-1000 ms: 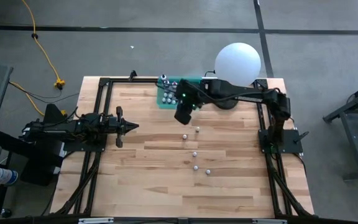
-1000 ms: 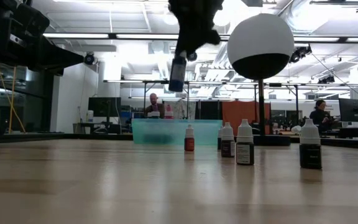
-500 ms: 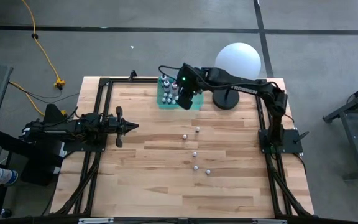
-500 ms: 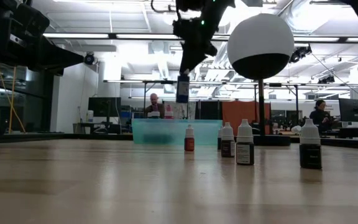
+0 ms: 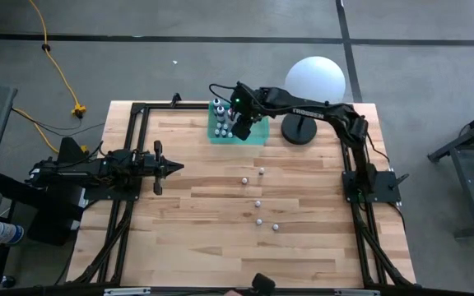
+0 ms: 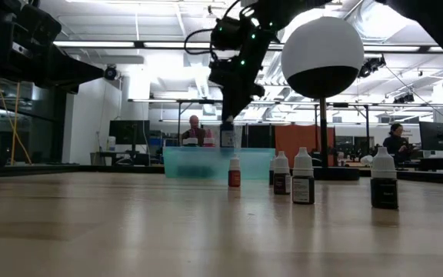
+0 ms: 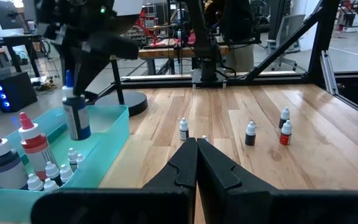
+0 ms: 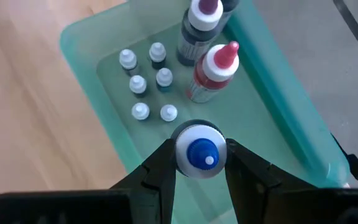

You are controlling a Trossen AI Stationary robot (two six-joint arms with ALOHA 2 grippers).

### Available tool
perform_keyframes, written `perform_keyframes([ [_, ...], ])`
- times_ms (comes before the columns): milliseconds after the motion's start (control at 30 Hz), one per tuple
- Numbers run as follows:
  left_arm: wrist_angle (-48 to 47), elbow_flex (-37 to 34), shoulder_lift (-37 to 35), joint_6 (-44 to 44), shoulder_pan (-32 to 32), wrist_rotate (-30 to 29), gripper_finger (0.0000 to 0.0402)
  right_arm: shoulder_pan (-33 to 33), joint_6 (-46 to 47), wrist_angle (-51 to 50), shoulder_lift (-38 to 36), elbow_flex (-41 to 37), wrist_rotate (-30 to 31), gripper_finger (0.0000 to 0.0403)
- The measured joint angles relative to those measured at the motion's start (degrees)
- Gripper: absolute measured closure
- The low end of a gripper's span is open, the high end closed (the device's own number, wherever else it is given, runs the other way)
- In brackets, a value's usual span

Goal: Pick & Place food coloring
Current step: Put the big blue food coloring bottle into the bin

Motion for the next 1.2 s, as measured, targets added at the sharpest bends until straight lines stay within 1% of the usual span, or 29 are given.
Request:
perform_keyframes([
  [300,0.00,0.00,0.01,0.00,0.00,0.00,0.0401,-1.87,0.75,5.24,2.93,0.00,-0.57,0.0297],
  [400,0.01,0.00,0.01,0.00,0.00,0.00,0.0401,-2.56,2.46,4.83,3.05,0.00,-0.32,0.0297],
  [833,0.02,0.00,0.00,0.00,0.00,0.00,0.0401,-4.72,3.89,9.17,4.50,0.00,0.92,0.0297],
  [1200,0.02,0.00,0.00,0.00,0.00,0.00,0.0401,-4.74,4.81,9.58,5.21,0.00,0.90,0.0297],
])
